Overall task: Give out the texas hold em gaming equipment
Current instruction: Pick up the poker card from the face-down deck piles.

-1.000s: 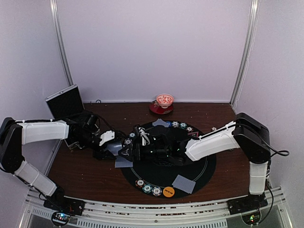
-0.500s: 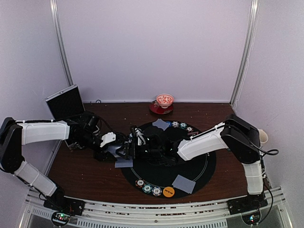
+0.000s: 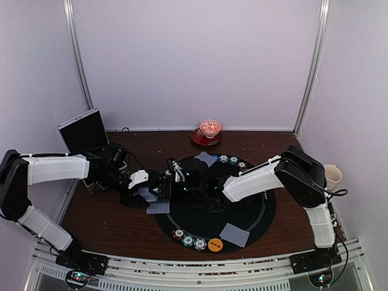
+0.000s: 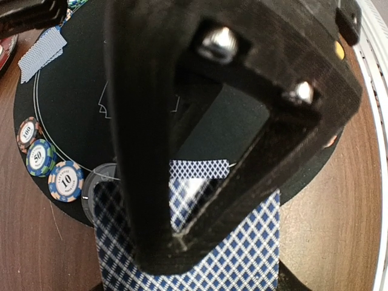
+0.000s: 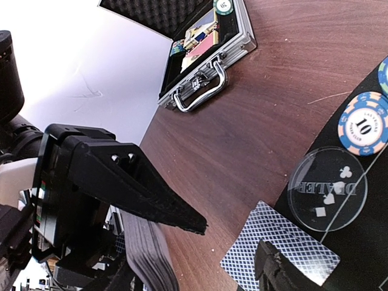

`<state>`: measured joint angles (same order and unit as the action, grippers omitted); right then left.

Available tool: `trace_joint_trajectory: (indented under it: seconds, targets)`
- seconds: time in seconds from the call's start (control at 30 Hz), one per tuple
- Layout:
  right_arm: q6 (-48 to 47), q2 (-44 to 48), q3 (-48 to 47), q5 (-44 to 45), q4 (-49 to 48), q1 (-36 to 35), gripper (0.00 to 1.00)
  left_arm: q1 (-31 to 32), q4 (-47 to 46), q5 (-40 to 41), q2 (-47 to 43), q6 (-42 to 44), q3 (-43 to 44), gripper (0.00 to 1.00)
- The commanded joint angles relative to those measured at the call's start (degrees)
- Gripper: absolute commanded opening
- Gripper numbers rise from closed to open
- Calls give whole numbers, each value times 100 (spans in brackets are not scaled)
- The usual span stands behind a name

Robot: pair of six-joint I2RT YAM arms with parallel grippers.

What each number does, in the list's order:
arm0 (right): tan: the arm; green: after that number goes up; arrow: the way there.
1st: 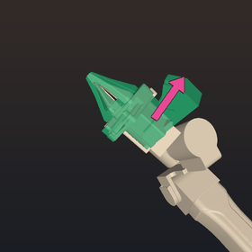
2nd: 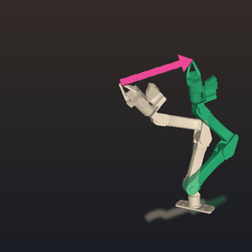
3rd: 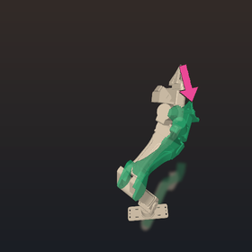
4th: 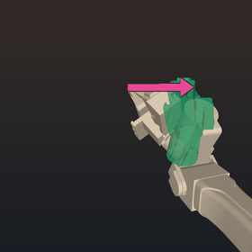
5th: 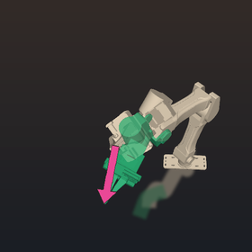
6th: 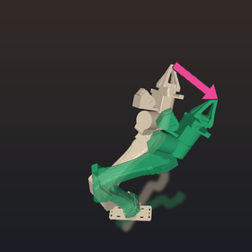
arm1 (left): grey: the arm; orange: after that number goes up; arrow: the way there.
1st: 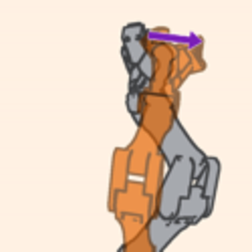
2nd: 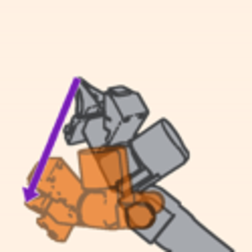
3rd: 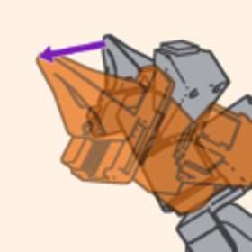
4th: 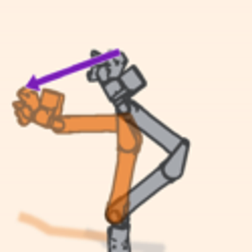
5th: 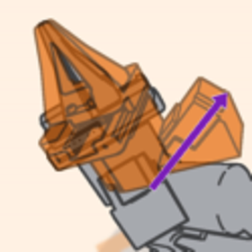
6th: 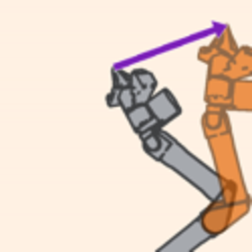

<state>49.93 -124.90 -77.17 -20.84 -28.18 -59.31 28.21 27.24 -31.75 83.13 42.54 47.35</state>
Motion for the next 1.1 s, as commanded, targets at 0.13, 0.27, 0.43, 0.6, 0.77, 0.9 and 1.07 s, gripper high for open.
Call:
trace_joint_trajectory:
  seconds: [0.13, 0.27, 0.43, 0.6, 0.77, 0.9, 1.07]
  targets:
    - [98, -197, -132, -79, -103, 58, 52, 43, -9, -134, -104, 94, -33, 58]
    - [103, -82, 60, 28, -129, 108, 40, 44, -9, -150, -113, 90, -39, 58]
    - [63, 115, 340, 164, -179, 159, 32, 36, 7, -142, -79, 97, -25, 58]
    - [18, 230, 442, 172, -193, 166, 27, 45, 9, -121, -45, 82, -11, 58]
    - [13, 363, 545, 143, -228, 160, 18, 45, -23, -80, 5, 67, -4, 58]
    - [8, 490, 644, 134, -251, 152, 7, 44, -44, -51, 27, 58, 2, 58]
    - [-40, 714, 799, 192, -224, 150, 0, 39, -53, -35, 3, 50, -7, 58]
